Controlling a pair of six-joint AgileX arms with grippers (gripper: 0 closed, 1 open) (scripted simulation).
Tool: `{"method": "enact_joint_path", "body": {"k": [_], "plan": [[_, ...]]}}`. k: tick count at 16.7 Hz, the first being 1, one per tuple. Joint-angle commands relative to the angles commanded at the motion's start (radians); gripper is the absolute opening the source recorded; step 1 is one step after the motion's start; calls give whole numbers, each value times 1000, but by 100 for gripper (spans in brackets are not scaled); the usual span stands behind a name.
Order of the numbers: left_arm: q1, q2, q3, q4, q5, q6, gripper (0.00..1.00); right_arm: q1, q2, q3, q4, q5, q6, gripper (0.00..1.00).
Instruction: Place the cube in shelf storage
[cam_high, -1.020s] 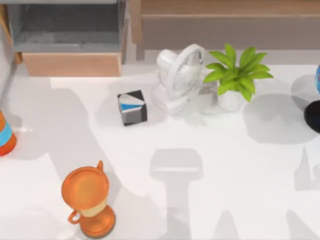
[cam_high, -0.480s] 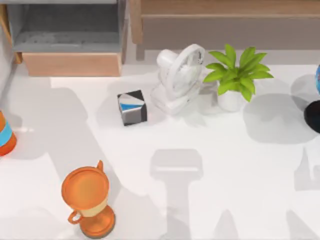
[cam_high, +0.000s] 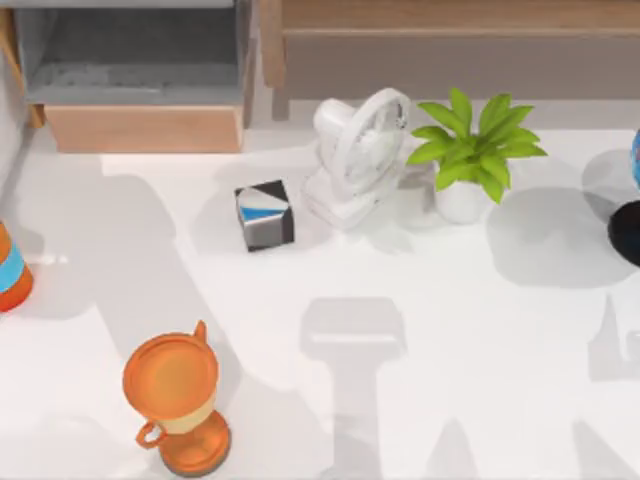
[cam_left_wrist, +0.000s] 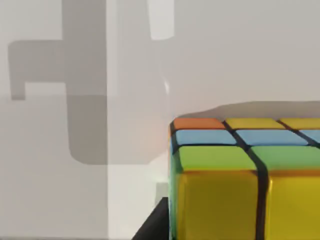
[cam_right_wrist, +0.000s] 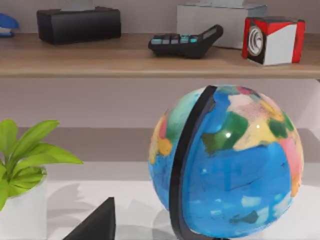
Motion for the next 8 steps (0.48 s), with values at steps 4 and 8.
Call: {"method": "enact_joint_path", "body": {"k": [4, 8], "plan": [[0, 0, 0, 0, 0, 0, 0, 0, 0, 0, 0, 0, 0, 100], [0, 0, 0, 0, 0, 0, 0, 0, 0, 0, 0, 0, 0, 100]]}}
